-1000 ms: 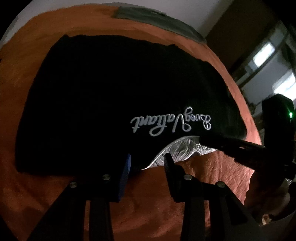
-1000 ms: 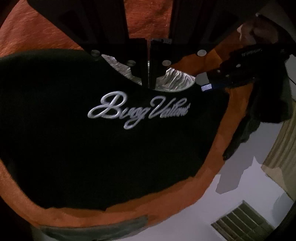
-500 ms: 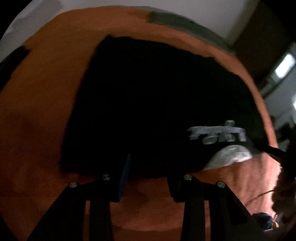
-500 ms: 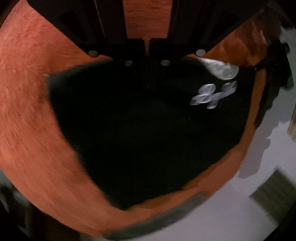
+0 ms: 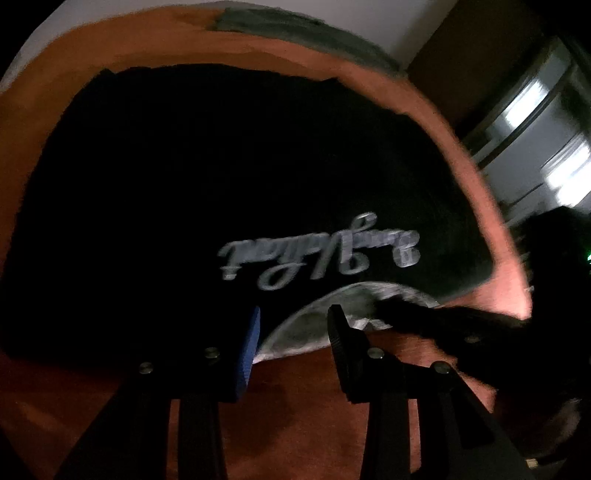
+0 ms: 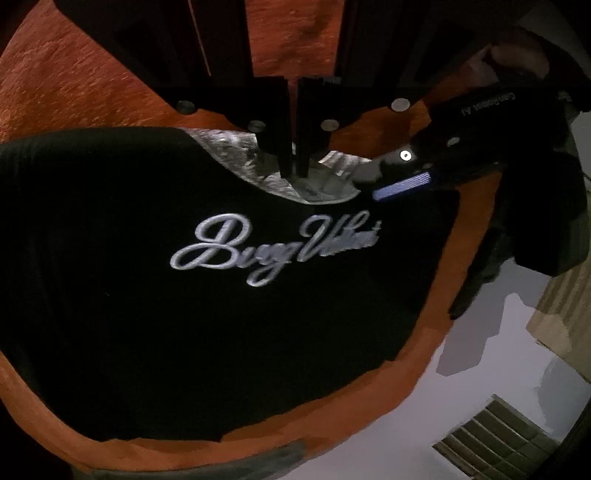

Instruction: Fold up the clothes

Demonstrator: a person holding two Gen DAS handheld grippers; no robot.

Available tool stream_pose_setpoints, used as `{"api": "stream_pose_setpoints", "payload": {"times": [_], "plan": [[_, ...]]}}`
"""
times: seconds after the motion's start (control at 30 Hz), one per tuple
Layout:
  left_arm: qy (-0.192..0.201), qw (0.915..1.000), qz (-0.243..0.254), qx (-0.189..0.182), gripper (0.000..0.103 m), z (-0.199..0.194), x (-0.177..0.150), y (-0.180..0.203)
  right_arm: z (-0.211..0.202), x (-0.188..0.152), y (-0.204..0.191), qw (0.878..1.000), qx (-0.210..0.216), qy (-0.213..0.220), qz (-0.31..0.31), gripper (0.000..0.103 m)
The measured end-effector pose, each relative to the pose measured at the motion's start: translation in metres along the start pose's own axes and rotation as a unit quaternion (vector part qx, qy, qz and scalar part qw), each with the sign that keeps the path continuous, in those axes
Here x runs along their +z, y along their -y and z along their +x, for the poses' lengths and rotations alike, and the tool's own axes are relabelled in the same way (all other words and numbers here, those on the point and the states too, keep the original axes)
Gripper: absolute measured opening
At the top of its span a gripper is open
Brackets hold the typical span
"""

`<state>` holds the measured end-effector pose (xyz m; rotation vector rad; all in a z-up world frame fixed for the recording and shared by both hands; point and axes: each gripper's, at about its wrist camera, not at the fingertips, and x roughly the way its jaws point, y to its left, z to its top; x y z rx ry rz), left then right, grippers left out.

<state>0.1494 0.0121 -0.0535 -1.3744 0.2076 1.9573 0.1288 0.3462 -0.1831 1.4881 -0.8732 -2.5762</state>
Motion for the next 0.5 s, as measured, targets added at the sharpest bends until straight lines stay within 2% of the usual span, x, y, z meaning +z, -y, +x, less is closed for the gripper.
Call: {"api": "stream_pose_setpoints", "payload": {"times": [0.13,0.27,0.5], "plan": [[0.01,0.9998,0.011,0.016,0.039,-0.003,-0.001,0.006,0.001,0.002,0.003,1.0,0.001,0.005,0.013,0.0],[0.031,0.9992,0.022,0.013,0.039,-0.015,-0.002,0.013,-0.005,0.005,-0.006,1.0,0.007,0.016,-0.011,0.0],[0.01,0.9991,0.031,0.028,0.04,0.002,-0.008,0.007,0.011,0.003,-0.004,1.0,0.003,-0.004,0.004,0.0]]}}
